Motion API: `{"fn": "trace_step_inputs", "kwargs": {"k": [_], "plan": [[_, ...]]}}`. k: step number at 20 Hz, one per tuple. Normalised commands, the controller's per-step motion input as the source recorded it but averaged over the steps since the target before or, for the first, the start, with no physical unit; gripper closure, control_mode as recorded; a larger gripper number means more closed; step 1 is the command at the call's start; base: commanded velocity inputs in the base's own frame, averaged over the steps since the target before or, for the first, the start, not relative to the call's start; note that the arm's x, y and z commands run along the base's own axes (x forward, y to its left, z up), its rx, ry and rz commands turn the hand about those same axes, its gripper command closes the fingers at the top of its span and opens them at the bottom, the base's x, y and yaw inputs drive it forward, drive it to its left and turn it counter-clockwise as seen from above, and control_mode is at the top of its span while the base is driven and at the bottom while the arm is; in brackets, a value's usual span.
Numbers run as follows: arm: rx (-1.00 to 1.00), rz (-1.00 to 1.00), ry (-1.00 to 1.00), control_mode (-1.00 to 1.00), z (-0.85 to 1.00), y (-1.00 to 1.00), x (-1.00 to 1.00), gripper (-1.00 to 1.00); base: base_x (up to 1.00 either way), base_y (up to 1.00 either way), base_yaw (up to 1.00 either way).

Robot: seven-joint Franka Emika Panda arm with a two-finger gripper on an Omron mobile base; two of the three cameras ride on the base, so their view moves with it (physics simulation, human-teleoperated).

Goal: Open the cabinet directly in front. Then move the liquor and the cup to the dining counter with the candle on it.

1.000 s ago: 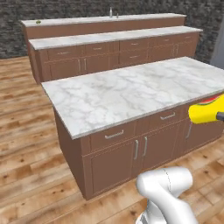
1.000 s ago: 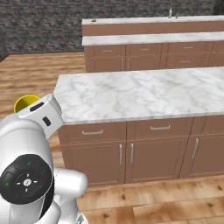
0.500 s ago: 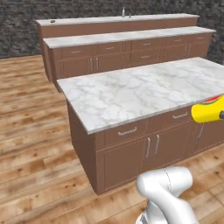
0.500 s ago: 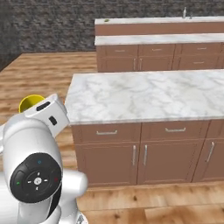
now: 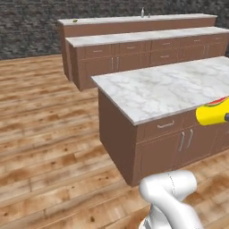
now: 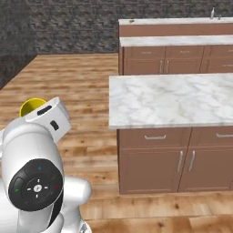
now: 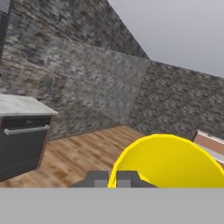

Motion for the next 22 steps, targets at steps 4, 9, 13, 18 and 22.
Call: {"fn": "trace_step_inputs", "kwargs": {"k": [4, 9, 13, 18, 22], "plan": [[0.00, 0.00, 0.00, 1.00, 0.00, 0.00, 0.00, 1.00, 0.00, 1.00, 0.05], [0.00, 0.00, 0.00, 1.00, 0.00, 0.00, 0.00, 1.00, 0.00, 1.00, 0.06], [0.00, 0.00, 0.00, 1.00, 0.00, 0.00, 0.00, 1.00, 0.16, 0.74, 0.10], [0.00, 0.00, 0.00, 1.00, 0.00, 0.00, 0.00, 1.00, 0.49, 0.71, 0.14], [0.00, 0.00, 0.00, 1.00, 0.00, 0.00, 0.00, 1.00, 0.98, 0.59, 0.16]]}}
